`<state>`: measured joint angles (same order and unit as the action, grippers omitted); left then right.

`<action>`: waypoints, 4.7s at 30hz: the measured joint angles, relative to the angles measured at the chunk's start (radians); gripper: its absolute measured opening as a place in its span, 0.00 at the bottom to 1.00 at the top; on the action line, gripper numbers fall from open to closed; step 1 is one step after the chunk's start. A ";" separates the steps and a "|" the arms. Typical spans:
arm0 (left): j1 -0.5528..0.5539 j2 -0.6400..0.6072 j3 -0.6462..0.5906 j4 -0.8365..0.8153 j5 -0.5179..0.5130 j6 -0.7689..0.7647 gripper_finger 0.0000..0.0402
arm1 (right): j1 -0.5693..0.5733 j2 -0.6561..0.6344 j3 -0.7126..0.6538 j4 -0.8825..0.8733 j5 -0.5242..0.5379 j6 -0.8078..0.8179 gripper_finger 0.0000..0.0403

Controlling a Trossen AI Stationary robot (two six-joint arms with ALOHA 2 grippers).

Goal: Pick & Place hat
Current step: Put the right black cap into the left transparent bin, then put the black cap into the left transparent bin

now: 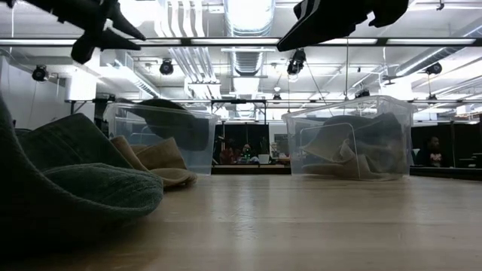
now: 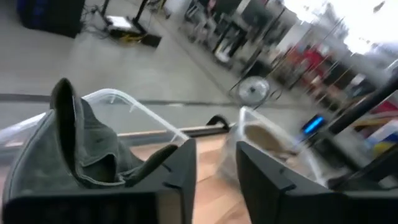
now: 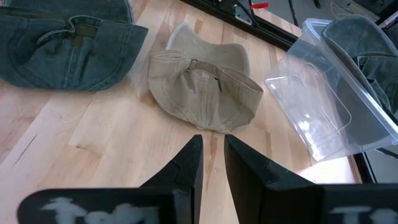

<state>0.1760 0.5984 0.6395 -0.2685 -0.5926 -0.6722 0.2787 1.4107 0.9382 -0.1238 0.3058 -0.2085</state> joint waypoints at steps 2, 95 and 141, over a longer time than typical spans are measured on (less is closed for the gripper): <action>0.004 0.053 0.059 -0.073 -0.002 0.016 0.19 | 0.000 0.000 -0.001 0.000 0.000 0.000 0.15; -0.212 0.536 0.438 -0.726 0.375 0.083 0.01 | 0.000 -0.001 -0.080 0.010 0.001 0.060 0.15; -0.709 0.784 0.353 -0.444 0.613 -0.468 0.29 | 0.000 -0.001 -0.092 0.032 0.001 0.079 0.15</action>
<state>-0.5326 1.3821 0.9928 -0.7122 0.0200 -1.1401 0.2787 1.4094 0.8459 -0.0921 0.3065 -0.1299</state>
